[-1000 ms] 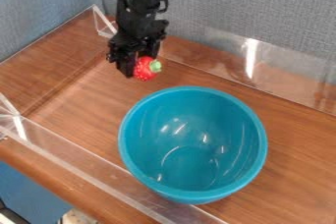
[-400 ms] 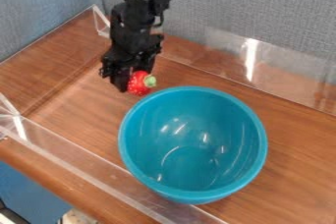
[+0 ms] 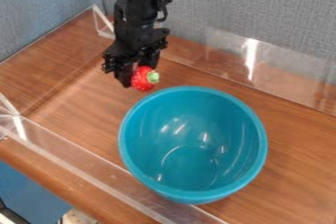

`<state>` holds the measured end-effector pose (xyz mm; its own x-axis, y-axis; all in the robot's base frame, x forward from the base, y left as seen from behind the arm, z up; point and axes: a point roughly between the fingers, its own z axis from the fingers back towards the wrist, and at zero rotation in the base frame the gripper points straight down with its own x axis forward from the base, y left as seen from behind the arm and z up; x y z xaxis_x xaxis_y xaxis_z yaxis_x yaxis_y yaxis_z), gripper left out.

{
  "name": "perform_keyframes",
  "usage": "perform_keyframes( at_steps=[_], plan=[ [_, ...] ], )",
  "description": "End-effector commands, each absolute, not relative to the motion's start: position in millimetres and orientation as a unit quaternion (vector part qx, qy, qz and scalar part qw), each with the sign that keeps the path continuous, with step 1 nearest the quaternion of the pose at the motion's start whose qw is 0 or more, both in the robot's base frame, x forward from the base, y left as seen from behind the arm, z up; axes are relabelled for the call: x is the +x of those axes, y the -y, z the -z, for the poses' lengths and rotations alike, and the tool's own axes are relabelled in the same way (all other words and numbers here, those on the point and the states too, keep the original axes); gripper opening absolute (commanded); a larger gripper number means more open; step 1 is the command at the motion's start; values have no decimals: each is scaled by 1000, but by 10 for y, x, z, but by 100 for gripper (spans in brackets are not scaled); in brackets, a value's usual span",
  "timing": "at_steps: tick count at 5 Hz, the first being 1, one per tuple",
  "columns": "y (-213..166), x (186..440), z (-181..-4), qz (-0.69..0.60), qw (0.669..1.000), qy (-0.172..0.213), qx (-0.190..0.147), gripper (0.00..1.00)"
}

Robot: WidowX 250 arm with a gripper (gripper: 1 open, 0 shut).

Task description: Remove the strawberry from inside the blue bowl and put it on the table

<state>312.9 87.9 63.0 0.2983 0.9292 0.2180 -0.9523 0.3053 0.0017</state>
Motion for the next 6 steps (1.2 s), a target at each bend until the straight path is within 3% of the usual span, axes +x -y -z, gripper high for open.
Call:
perform_keyframes(
  at_steps=[1,2,4,5,6],
  plan=[
    [-1014,3256,-824,-588,798,124,49,0],
    [-1113,3347,-743,-585,800,124,50,0],
    [-1270,3362,-625,-532,836,125,42,0],
    [-1352,3366,-580,-548,826,122,42,0],
    [-1428,3336,-713,-557,820,128,35,0]
  ],
)
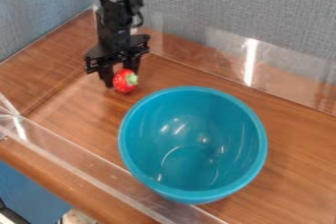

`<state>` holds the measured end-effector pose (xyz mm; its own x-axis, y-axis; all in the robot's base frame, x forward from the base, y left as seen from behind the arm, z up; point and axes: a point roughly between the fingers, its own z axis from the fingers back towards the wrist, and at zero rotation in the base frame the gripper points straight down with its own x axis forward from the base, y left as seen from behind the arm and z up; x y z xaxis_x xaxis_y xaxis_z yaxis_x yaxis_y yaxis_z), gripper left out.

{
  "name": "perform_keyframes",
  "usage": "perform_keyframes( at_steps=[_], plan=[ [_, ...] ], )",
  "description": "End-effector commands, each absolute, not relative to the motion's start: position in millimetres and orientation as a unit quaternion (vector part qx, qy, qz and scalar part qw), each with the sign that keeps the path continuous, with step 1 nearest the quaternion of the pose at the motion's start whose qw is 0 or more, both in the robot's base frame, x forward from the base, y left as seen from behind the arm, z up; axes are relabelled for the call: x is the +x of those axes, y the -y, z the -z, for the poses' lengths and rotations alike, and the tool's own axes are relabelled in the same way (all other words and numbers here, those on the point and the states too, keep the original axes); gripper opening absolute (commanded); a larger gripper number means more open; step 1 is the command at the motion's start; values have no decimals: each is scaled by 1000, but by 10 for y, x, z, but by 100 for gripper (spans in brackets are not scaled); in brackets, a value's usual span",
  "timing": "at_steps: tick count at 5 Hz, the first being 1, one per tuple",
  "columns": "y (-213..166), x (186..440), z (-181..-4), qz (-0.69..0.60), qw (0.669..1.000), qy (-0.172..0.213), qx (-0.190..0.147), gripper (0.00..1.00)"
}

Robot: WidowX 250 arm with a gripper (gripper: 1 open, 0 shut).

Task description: Remove the strawberry from inside the blue bowl and put it on the table

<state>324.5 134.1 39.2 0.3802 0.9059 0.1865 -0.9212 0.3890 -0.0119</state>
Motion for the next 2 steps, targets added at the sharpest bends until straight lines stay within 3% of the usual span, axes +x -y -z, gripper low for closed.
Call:
perform_keyframes(
  at_steps=[1,2],
  plan=[
    [-1479,3292,-825,-554,821,136,24,0],
    [-1528,3249,-796,-563,815,136,21,0]
  ],
)
